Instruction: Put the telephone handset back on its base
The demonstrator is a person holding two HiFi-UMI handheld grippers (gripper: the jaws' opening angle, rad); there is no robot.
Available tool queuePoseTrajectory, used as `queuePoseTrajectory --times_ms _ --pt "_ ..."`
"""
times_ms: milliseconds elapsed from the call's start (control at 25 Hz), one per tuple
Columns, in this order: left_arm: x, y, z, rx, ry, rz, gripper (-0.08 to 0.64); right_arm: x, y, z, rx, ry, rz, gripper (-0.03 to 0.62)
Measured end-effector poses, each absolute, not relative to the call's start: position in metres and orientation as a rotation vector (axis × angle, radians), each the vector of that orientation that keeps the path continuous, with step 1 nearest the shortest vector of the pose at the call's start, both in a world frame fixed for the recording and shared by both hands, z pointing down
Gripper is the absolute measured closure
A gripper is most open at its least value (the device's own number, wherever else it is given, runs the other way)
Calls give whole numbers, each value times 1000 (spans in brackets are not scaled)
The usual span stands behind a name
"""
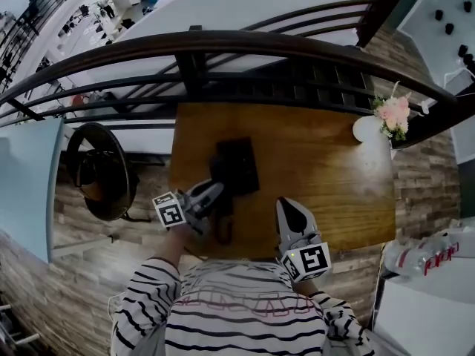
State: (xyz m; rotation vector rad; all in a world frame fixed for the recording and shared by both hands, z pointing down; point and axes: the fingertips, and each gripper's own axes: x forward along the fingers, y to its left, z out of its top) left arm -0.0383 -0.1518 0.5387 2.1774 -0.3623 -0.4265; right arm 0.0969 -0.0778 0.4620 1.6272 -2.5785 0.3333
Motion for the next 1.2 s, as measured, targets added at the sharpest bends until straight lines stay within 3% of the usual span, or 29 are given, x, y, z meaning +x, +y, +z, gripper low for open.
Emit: queuePoseTrajectory --times_ms 1200 --pt "-28 -220 621 2008 -568 -259 485 99 -106 495 1464 -2600 453 592"
